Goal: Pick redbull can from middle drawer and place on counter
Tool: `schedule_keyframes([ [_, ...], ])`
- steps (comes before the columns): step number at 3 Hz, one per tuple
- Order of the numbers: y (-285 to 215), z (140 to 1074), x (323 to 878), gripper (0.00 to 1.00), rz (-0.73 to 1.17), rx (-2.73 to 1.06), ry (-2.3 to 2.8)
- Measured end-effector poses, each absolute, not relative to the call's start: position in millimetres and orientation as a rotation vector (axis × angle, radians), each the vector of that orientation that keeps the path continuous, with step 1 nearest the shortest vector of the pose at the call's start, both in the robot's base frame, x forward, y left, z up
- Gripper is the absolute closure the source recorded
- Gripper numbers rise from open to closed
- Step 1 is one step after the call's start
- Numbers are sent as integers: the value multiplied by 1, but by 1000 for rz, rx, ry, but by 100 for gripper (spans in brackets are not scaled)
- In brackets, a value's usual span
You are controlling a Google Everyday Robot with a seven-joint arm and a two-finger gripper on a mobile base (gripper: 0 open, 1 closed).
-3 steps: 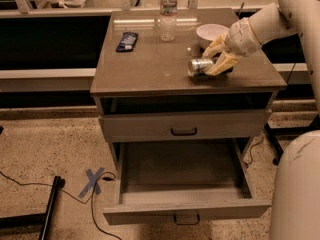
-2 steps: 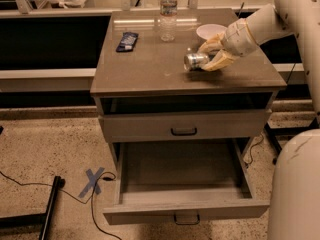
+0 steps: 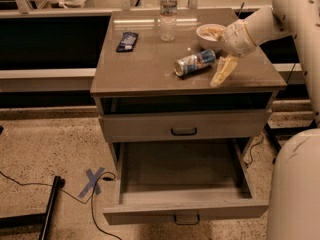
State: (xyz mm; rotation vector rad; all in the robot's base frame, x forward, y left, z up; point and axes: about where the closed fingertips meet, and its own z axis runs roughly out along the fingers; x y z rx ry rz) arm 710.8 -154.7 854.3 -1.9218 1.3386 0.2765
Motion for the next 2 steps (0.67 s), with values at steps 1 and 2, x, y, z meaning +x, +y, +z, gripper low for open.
schedule_keyframes([
  [1, -155, 854, 711, 0, 277, -1922, 1338],
  [2, -150, 865, 705, 0, 278, -1917, 1300],
])
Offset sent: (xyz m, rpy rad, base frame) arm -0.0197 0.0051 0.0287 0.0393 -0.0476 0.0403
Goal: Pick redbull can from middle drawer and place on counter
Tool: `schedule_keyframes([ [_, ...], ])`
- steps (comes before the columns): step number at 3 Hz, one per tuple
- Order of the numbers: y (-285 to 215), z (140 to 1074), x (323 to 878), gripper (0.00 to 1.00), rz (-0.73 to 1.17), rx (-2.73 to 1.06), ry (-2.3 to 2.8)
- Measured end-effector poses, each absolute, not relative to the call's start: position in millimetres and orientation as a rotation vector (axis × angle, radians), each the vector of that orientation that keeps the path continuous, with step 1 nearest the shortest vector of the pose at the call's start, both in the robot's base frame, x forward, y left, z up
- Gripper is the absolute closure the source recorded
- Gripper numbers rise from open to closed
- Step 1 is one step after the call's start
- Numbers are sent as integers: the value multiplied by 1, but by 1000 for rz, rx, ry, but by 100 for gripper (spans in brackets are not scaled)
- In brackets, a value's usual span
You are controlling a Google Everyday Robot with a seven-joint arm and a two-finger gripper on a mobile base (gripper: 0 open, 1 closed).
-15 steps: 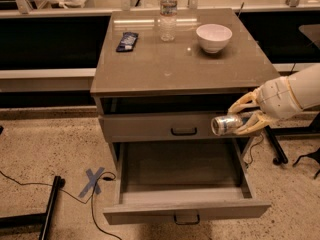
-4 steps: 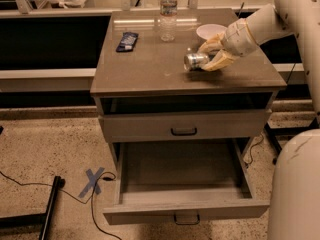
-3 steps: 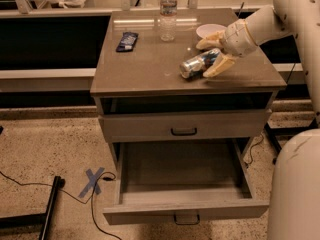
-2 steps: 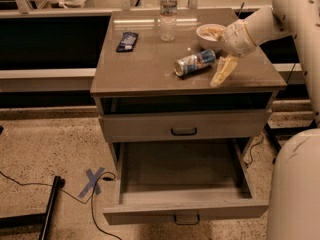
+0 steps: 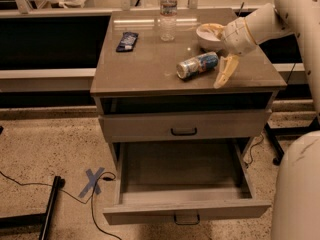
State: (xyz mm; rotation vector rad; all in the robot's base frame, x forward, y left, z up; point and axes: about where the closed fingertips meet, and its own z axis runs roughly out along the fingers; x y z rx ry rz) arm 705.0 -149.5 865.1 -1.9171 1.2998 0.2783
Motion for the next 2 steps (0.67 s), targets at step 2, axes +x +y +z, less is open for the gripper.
schedule_keyframes([
  [2, -167, 912, 673, 0, 238, -1850, 1276],
])
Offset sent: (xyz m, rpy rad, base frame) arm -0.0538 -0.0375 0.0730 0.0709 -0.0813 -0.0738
